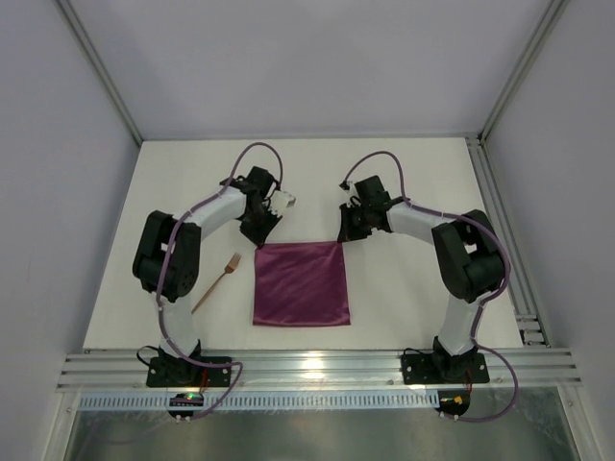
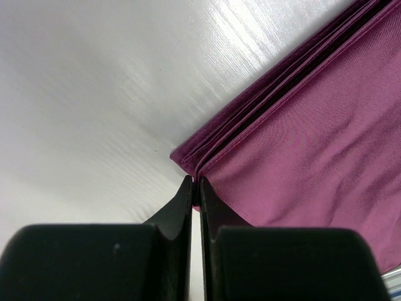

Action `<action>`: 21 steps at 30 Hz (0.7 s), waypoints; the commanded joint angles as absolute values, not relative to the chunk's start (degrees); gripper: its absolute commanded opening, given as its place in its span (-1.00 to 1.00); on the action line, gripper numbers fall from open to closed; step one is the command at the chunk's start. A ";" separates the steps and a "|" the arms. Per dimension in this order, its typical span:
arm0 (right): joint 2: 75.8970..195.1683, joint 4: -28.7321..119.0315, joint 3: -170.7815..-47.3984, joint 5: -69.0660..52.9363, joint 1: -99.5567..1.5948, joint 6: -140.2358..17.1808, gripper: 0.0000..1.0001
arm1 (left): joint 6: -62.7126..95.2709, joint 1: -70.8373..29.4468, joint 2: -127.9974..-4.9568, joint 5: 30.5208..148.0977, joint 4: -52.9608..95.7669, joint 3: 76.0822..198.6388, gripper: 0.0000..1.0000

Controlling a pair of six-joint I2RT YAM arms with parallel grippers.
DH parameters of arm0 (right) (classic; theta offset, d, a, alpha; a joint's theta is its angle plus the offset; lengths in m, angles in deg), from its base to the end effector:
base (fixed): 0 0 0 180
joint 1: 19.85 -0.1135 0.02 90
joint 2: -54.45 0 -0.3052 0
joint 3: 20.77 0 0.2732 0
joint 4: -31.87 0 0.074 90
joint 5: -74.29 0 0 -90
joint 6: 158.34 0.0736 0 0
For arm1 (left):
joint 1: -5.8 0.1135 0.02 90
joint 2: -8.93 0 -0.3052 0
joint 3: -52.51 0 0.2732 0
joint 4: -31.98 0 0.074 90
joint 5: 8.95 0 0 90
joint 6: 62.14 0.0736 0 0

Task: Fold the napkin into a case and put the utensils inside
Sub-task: Smooth out the square-folded napkin at the center of the board.

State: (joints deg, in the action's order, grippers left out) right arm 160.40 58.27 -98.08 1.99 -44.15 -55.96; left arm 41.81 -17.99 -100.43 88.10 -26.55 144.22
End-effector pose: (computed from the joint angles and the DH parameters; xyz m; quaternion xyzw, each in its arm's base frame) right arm 0.3793 0.1958 0.1579 -0.1438 0.9326 0.2327 0.2355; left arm 0.3776 -0.1763 0.1758 0.3275 0.9352 -0.0711 0.1144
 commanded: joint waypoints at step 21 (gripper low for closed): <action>157.73 60.55 -100.60 -0.32 -43.94 -57.35 -0.12 | 41.66 -17.57 -96.82 87.02 -26.66 146.22 -0.12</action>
